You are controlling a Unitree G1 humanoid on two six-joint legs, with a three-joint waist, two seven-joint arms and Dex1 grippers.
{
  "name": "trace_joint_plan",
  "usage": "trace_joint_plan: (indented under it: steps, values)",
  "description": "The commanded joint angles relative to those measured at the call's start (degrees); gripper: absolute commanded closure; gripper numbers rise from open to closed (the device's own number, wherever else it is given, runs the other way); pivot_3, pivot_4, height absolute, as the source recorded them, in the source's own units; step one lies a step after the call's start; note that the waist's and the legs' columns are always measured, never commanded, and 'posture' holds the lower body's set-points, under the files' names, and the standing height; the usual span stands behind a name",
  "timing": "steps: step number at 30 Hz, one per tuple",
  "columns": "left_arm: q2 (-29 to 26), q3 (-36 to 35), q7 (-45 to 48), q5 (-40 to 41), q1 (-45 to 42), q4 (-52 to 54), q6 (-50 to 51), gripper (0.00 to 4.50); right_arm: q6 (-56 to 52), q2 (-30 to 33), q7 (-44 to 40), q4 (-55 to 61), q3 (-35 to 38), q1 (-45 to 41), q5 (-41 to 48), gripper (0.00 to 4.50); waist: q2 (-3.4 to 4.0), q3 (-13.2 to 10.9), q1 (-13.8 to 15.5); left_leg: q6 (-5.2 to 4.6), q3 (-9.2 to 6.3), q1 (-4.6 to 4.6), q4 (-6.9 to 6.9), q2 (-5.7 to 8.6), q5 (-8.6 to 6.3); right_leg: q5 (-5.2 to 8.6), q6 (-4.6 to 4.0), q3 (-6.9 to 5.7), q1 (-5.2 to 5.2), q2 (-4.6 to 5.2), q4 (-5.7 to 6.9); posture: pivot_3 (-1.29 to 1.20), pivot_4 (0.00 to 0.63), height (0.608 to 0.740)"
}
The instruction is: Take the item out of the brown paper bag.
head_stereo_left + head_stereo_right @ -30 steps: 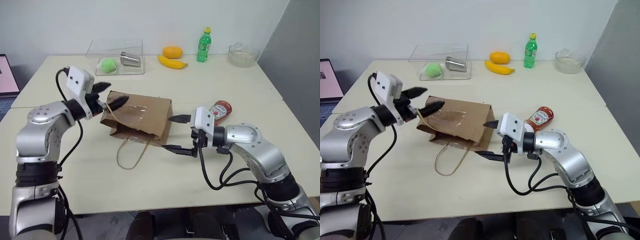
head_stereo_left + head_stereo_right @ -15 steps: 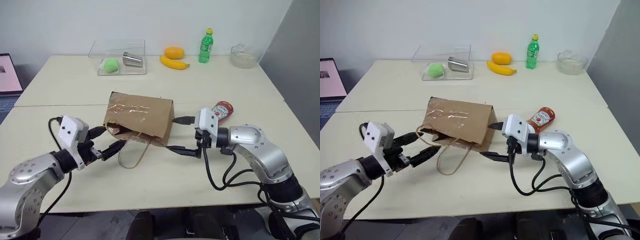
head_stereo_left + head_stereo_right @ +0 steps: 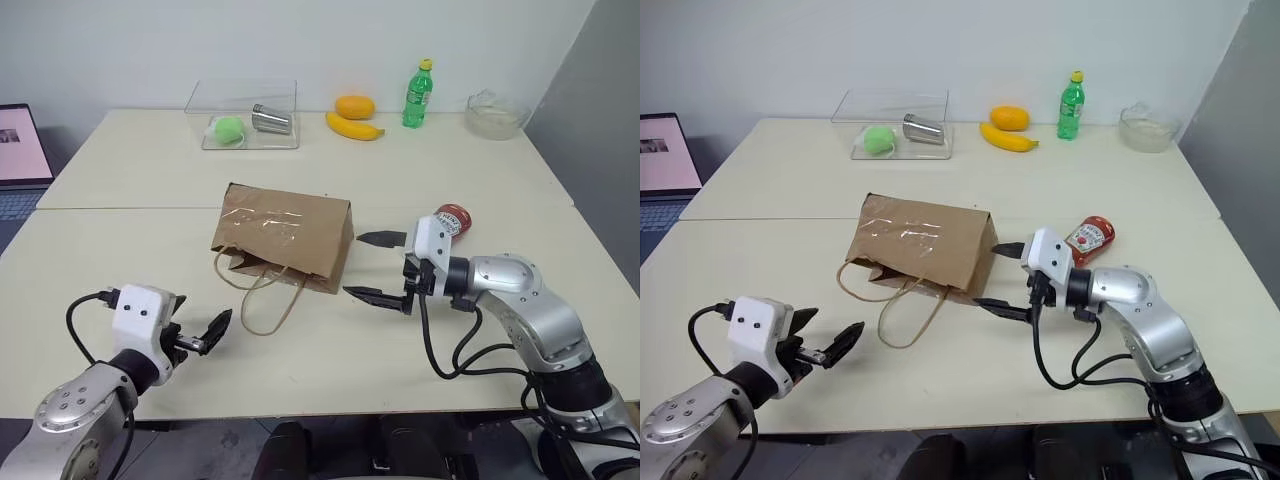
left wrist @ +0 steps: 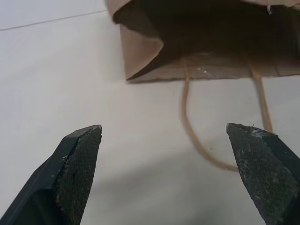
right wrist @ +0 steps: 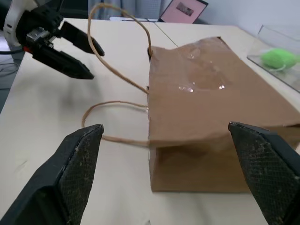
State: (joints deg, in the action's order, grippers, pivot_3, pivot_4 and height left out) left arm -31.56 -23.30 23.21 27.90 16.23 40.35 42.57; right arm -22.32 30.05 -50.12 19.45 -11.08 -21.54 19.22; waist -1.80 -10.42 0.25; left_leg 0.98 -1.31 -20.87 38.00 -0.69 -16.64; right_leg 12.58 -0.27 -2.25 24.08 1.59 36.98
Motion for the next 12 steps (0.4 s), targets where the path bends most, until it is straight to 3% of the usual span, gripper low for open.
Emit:
trace_joint_plan:
  steps: [1, 7, 12]
  values:
    - [1.5, 0.9, 1.2, -0.2, -1.1, -1.3, -5.2, 0.02, 6.0, -1.4, 2.8, 2.5, 3.2, 6.1, -0.6, 0.00, -0.01, 0.0, 0.0, 0.00, 0.00, 0.00, -0.01, -0.01, 0.00, 0.00, 0.00, 0.00, 0.00, 0.00, -0.01, 0.00, 0.150, 0.740]
    - [4.4, 4.1, 2.9, -2.0, -1.0, -3.4, -12.8, 0.02, 12.3, -6.7, 8.5, 1.4, 4.8, 15.0, -1.9, 0.00, 0.00, 0.0, -0.3, 0.00, 0.06, 0.03, -0.03, -0.09, 0.00, 0.01, -0.01, 0.07, 0.03, -0.10, 0.03, 0.00, 0.150, 0.740]
    - [4.6, 5.6, 3.4, -3.9, -1.0, -5.4, -16.5, 0.02, 14.2, -9.2, 11.4, 0.2, 4.1, 17.3, -3.4, 0.00, 0.00, 0.0, -0.3, 0.00, 0.04, 0.04, -0.02, -0.11, 0.00, 0.01, -0.01, 0.07, 0.03, -0.17, 0.04, 0.00, 0.150, 0.740]
